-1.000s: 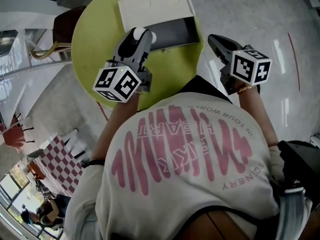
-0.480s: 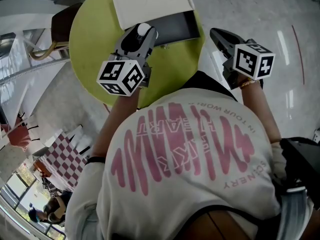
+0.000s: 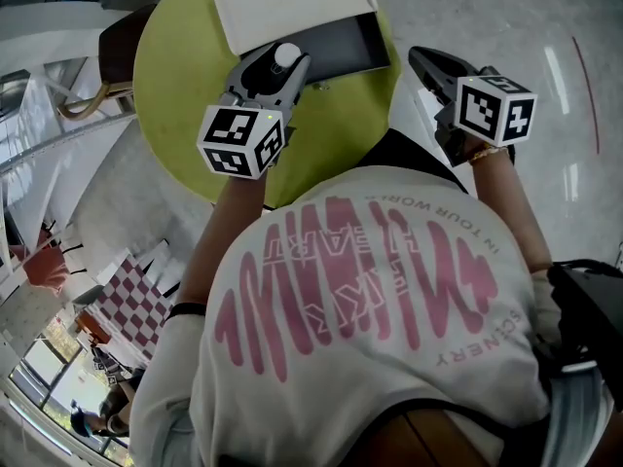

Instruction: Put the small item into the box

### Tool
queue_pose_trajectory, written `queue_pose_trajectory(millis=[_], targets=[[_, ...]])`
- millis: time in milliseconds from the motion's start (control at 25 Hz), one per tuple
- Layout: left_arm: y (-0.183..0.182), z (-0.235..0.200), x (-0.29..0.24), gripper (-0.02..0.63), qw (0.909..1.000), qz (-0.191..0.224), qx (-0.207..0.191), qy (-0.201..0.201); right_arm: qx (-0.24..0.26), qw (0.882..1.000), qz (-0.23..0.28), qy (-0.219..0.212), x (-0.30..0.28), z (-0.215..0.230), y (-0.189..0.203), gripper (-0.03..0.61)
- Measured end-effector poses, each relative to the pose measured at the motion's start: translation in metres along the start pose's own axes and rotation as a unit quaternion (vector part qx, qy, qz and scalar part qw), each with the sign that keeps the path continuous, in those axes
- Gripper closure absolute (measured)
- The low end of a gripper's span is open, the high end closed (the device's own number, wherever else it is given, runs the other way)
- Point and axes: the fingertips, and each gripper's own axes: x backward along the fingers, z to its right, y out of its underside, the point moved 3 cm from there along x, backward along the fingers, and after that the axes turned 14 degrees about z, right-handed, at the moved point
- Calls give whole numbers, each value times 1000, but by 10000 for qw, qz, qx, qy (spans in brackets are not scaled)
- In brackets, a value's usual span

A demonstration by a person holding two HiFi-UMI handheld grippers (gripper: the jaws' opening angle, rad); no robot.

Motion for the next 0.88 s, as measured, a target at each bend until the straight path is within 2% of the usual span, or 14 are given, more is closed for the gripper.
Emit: queue_pose_trajectory(millis=[200, 280, 440, 520, 880], targets=[[-1, 2, -4, 430, 9996, -153, -158, 160, 17, 10000, -15, -1, -1, -3, -2, 572], [3, 4, -7, 430, 9981, -414, -365, 269, 21, 10000, -2, -5, -1, -3, -2, 572], [19, 10, -10, 430, 9876, -1111, -976, 535, -10, 10000, 4, 14, -2, -1, 0, 572], [22, 12, -10, 430, 9824, -1291, -1209, 602, -15, 10000, 6, 17, -1, 0, 1, 572], [34, 12, -16, 430, 9671, -1876, -1460, 904, -40, 10000, -44, 32, -4, 1, 5, 572]])
